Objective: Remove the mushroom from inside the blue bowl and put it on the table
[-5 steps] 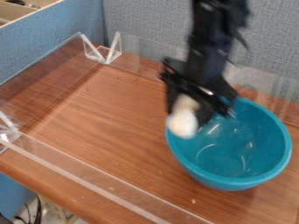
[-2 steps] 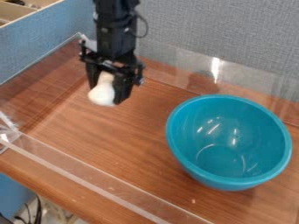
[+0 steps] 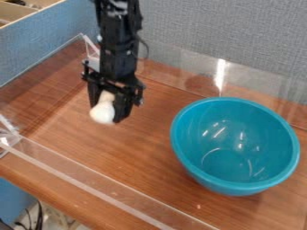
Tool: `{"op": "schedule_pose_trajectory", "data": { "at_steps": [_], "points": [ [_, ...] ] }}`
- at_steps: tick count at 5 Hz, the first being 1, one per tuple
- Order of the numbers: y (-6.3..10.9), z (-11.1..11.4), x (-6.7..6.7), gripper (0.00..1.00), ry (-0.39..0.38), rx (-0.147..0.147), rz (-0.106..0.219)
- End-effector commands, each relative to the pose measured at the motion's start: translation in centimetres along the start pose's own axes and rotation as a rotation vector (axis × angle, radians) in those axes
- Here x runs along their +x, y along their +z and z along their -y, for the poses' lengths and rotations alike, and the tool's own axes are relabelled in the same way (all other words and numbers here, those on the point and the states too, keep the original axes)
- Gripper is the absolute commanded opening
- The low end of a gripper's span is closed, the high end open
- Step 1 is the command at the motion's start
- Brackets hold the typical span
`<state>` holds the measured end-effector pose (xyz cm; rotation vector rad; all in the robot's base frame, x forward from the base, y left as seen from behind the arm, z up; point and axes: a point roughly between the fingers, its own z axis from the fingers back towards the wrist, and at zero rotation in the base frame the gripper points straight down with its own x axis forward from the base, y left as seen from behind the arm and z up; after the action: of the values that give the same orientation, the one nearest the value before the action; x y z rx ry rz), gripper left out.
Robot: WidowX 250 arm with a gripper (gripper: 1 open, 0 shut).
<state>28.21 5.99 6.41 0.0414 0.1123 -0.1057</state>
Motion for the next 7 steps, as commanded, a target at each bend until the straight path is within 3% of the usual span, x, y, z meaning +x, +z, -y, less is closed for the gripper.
{"op": "schedule_pose_trajectory", "data": {
  "at_steps": [1, 3, 7],
  "points": [
    [0.02, -1.05, 0.63, 0.0, 0.019, 0.017, 0.017],
    [-0.83, -1.46, 0.98, 0.0, 0.022, 0.012, -0.003],
    [-0.82, -1.74, 1.07, 0.0, 0.024, -0.006, 0.001]
  ]
}}
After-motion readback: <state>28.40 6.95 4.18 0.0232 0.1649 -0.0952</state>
